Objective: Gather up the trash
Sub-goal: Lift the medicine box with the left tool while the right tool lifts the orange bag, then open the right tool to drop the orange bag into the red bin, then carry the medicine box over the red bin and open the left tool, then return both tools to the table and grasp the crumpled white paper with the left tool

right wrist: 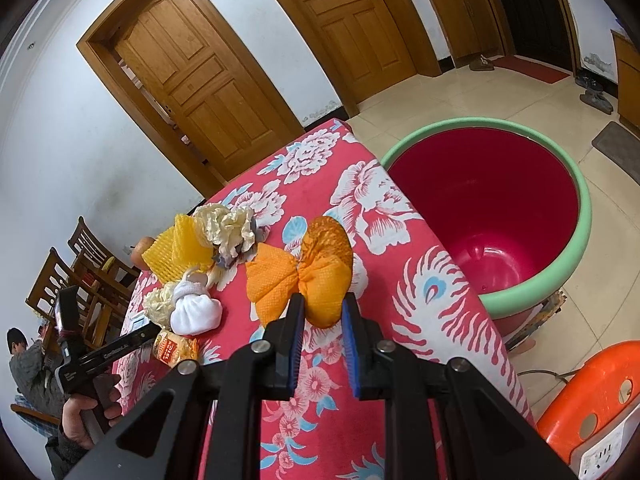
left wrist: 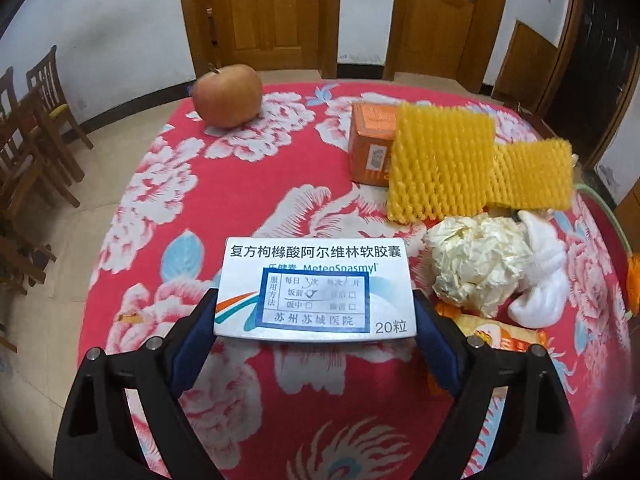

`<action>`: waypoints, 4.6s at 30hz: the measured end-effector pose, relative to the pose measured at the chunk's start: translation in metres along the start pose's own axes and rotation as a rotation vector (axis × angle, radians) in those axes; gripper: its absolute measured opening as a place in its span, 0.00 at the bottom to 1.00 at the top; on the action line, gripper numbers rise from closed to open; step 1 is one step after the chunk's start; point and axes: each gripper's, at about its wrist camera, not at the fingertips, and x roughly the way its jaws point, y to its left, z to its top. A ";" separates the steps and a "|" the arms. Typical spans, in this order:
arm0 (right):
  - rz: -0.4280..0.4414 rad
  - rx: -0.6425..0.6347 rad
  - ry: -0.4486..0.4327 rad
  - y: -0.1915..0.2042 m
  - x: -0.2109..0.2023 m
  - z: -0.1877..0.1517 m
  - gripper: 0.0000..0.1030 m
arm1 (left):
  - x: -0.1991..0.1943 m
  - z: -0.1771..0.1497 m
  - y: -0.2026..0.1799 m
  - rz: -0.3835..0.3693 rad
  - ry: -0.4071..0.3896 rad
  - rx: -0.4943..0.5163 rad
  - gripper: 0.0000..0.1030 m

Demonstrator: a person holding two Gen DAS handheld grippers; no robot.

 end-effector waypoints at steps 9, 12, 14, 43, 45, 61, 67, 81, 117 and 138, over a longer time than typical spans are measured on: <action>0.000 0.020 -0.036 -0.008 -0.009 0.002 0.20 | -0.060 0.003 -0.029 -0.066 -0.117 0.056 0.87; -0.010 0.031 -0.055 -0.014 -0.017 0.005 0.20 | -0.072 0.005 -0.047 -0.102 -0.141 0.086 0.87; -0.026 0.043 -0.069 -0.020 -0.021 0.008 0.20 | -0.078 0.008 -0.060 -0.126 -0.153 0.109 0.87; -0.245 0.222 -0.155 -0.109 -0.024 0.035 0.38 | -0.056 0.018 -0.250 -0.378 -0.134 0.408 0.87; -0.250 0.226 -0.188 -0.109 -0.036 0.034 0.39 | -0.052 0.019 -0.262 -0.388 -0.131 0.425 0.87; -0.279 0.305 -0.317 -0.132 -0.085 0.026 0.43 | -0.006 0.013 -0.361 -0.410 -0.080 0.567 0.87; -0.281 0.321 -0.308 -0.139 -0.083 0.025 0.43 | 0.005 0.015 -0.366 -0.406 -0.050 0.552 0.89; -0.265 0.310 -0.305 -0.134 -0.088 0.023 0.43 | -0.013 0.022 -0.343 -0.414 -0.059 0.480 0.93; -0.257 0.307 -0.285 -0.132 -0.082 0.020 0.43 | -0.002 0.011 -0.343 -0.450 -0.016 0.475 0.50; -0.170 0.187 -0.277 -0.076 -0.094 0.012 0.50 | -0.056 0.008 -0.216 -0.289 -0.071 0.257 0.69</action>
